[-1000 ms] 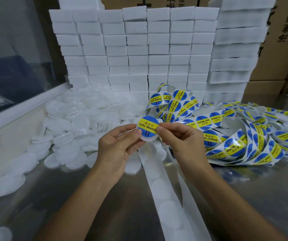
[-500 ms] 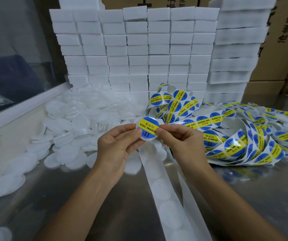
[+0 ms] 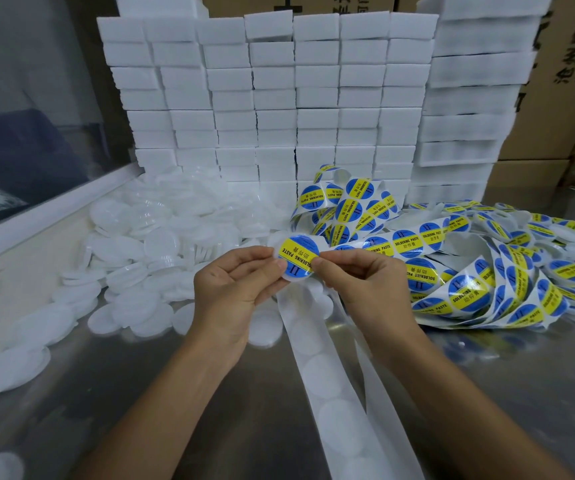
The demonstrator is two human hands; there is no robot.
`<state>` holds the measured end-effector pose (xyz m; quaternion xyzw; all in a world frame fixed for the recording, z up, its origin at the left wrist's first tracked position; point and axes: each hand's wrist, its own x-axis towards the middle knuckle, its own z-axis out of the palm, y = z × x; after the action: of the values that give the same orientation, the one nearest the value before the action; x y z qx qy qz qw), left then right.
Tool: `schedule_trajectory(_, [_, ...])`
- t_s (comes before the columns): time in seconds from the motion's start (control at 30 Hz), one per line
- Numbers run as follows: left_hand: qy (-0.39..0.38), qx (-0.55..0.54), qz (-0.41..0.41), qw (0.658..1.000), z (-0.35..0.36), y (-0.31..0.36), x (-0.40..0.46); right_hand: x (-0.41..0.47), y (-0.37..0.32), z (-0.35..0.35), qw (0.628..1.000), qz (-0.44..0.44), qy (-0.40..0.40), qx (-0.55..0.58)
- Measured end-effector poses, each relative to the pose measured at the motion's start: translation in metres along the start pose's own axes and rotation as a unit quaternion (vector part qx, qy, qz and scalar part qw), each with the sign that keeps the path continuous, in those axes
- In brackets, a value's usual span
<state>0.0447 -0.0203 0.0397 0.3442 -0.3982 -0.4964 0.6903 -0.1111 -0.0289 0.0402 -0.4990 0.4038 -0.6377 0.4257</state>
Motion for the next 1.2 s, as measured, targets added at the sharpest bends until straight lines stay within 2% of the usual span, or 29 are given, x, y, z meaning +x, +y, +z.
schedule_trajectory(0.13, [-0.003,0.016,0.010,1.000,0.002,-0.001,-0.001,0.001,0.001,-0.002,1.000,0.017,-0.001,-0.014])
schedule_trajectory(0.23, [-0.012,0.016,0.015,1.000,0.003,0.000,-0.002,0.003,0.004,-0.004,0.999,0.002,0.027,-0.036])
schedule_trajectory(0.3, [-0.022,0.004,0.008,1.000,0.004,0.000,-0.002,0.001,0.006,-0.003,0.995,-0.046,0.036,-0.083])
schedule_trajectory(0.4, [-0.045,-0.042,-0.017,0.998,0.006,-0.001,-0.003,-0.004,0.008,0.001,0.980,-0.134,0.001,-0.150])
schedule_trajectory(0.53, [-0.082,-0.076,-0.039,0.993,0.006,-0.001,-0.002,-0.006,0.012,0.003,0.966,-0.196,-0.029,-0.163])
schedule_trajectory(0.7, [-0.110,-0.071,-0.059,0.990,0.010,-0.004,-0.006,0.003,0.011,-0.003,0.974,-0.171,0.017,-0.149])
schedule_trajectory(0.8, [-0.132,-0.060,-0.056,0.988,0.013,-0.006,-0.008,0.004,0.011,-0.005,0.968,-0.191,0.036,-0.156])
schedule_trajectory(0.9, [-0.124,-0.059,-0.056,0.989,0.012,-0.007,-0.007,0.000,0.014,-0.003,0.961,-0.202,0.028,-0.186])
schedule_trajectory(1.03, [-0.123,-0.060,-0.052,0.989,0.011,-0.008,-0.007,-0.002,0.014,-0.001,0.964,-0.170,0.033,-0.200])
schedule_trajectory(1.2, [-0.153,-0.040,-0.067,0.985,0.013,-0.010,-0.010,0.004,0.016,-0.006,0.954,-0.209,0.054,-0.208])
